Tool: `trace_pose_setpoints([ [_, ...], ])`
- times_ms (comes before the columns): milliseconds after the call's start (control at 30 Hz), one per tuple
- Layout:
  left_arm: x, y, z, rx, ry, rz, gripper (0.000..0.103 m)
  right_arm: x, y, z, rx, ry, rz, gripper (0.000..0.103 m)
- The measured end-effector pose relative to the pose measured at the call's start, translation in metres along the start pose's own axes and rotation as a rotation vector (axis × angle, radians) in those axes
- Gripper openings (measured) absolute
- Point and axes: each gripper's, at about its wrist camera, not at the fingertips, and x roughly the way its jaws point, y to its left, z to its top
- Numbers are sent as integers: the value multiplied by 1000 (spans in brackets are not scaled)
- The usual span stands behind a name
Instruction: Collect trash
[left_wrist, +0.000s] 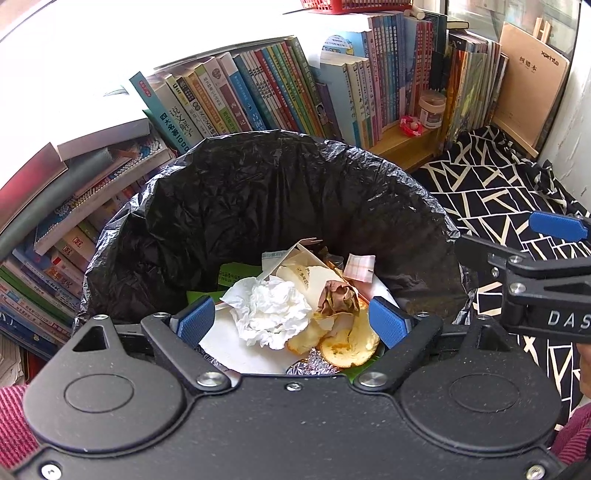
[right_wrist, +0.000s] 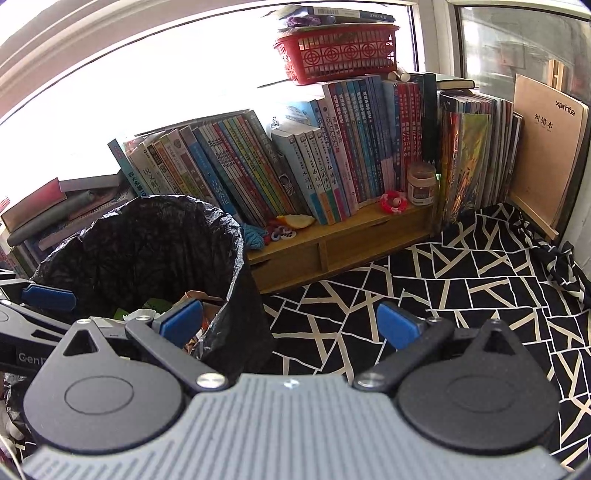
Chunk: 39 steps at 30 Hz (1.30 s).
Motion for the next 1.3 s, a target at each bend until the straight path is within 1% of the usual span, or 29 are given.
trace_pose_setpoints([
  [1300, 2, 1, -2, 1, 0, 4, 90, 1, 1, 1, -7, 0, 0, 103],
])
